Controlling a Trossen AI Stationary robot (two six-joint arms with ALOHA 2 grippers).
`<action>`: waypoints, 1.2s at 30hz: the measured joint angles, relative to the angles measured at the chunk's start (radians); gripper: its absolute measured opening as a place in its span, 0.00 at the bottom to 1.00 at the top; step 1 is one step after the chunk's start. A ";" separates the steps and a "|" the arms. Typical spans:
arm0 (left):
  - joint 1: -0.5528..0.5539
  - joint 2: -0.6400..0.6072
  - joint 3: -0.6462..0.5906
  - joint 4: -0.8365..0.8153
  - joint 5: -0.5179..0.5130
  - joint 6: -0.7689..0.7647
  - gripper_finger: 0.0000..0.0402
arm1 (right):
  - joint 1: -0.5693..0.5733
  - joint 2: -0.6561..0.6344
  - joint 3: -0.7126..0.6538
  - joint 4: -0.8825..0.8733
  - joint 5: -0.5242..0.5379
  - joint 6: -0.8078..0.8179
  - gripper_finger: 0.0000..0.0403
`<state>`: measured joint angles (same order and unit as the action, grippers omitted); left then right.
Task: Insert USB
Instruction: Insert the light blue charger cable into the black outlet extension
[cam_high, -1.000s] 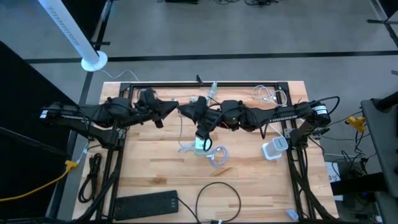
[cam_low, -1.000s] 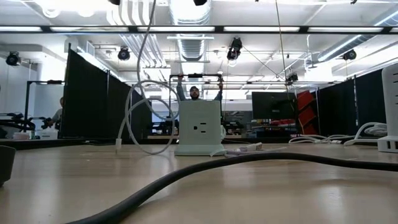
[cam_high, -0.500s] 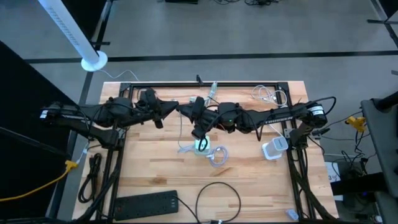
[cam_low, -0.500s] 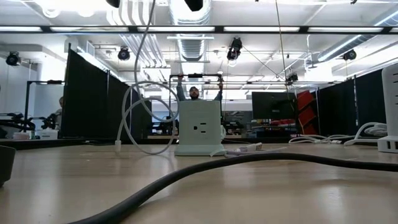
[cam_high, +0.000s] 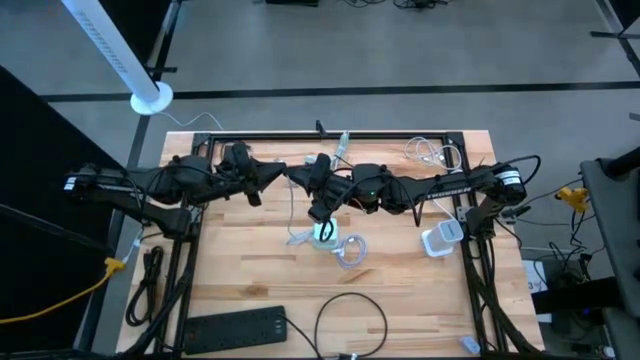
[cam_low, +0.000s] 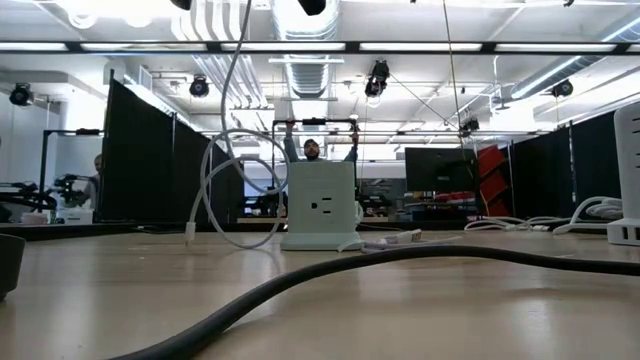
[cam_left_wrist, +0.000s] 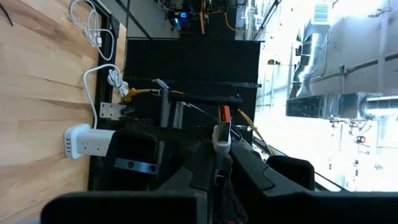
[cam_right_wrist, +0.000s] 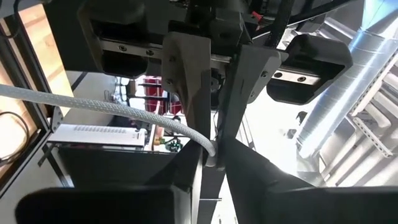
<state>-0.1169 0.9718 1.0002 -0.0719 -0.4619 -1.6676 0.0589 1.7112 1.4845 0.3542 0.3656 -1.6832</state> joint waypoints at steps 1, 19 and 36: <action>0.000 0.000 0.000 0.000 0.000 0.000 0.04 | 0.000 0.000 0.000 0.000 0.000 0.000 0.10; 0.000 -0.003 0.000 -0.075 0.000 0.258 0.24 | 0.002 0.000 -0.001 -0.012 0.001 0.181 0.00; -0.023 -0.245 -0.001 -0.443 -0.067 0.819 0.67 | 0.049 -0.059 0.002 -0.370 -0.095 1.103 0.00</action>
<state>-0.1401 0.7263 0.9990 -0.5146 -0.5291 -0.8489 0.1075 1.6519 1.4869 -0.0159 0.2711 -0.5805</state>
